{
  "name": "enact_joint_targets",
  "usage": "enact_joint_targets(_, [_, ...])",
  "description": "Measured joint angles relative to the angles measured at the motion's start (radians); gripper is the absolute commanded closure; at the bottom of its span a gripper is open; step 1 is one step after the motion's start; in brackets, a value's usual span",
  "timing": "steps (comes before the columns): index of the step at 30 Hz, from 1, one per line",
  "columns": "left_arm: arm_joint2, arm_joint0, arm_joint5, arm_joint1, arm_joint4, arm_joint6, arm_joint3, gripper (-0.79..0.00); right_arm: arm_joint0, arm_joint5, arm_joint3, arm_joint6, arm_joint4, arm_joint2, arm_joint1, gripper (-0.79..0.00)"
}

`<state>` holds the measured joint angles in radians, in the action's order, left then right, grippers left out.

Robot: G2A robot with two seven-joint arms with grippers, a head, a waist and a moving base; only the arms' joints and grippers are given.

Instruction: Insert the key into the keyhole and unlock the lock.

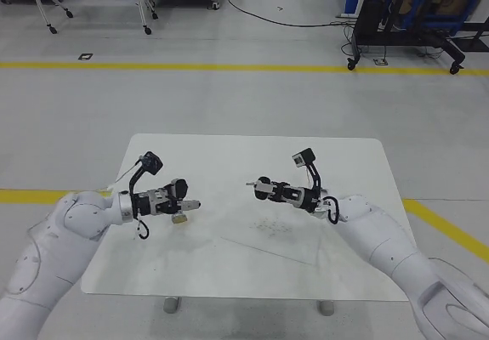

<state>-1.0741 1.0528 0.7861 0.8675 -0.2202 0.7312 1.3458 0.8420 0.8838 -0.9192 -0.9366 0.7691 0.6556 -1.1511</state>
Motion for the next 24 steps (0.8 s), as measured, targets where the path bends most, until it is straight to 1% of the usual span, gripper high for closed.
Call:
enact_joint_targets(2, [-0.035, 0.043, -0.048, -0.014, -0.118, -0.005, 0.06, -0.785, 0.006, -0.004, -0.014, -0.004, 0.004, 0.004, 0.008, 0.0])
enact_joint_targets(3, [-0.051, 0.069, -0.095, -0.021, -0.195, 0.0, 0.099, -0.785, 0.008, -0.005, -0.019, -0.005, 0.006, 0.005, 0.012, 0.0])
enact_joint_targets(6, [-0.064, 0.118, -0.207, -0.03, -0.354, 0.022, 0.172, -0.785, 0.01, -0.009, -0.023, -0.009, 0.012, 0.004, 0.019, 0.0])
enact_joint_targets(9, [-0.052, 0.133, -0.273, -0.03, -0.425, 0.046, 0.196, -0.785, 0.011, -0.011, -0.023, -0.011, 0.033, 0.005, 0.021, 0.0])
enact_joint_targets(11, [-0.037, 0.129, -0.283, -0.026, -0.43, 0.063, 0.196, -0.64, 0.012, -0.013, -0.023, -0.013, 0.047, 0.007, 0.022, 0.0])
enact_joint_targets(12, [-0.026, 0.122, -0.287, -0.024, -0.434, 0.079, 0.19, -0.597, 0.012, -0.016, -0.023, -0.016, 0.051, 0.007, 0.022, 0.0])
enact_joint_targets(14, [-0.008, 0.108, -0.3, -0.019, -0.45, 0.102, 0.179, -0.579, 0.012, -0.019, -0.022, -0.019, 0.054, 0.007, 0.023, 0.0])
enact_joint_targets(16, [0.014, 0.092, -0.32, -0.013, -0.466, 0.116, 0.163, -0.582, 0.013, -0.02, -0.021, -0.02, 0.058, 0.008, 0.024, 0.0])
enact_joint_targets(18, [0.033, 0.076, -0.338, -0.007, -0.479, 0.119, 0.146, -0.511, 0.014, -0.022, -0.022, -0.022, 0.061, 0.009, 0.024, 0.0])
enact_joint_targets(22, [0.057, 0.055, -0.359, 0.003, -0.493, 0.118, 0.127, -0.517, 0.016, -0.025, -0.025, -0.025, 0.065, 0.011, 0.025, 0.0])
enact_joint_targets(24, [0.065, 0.047, -0.367, 0.007, -0.501, 0.12, 0.12, -0.391, 0.017, -0.027, -0.027, -0.027, 0.065, 0.011, 0.026, 0.0])
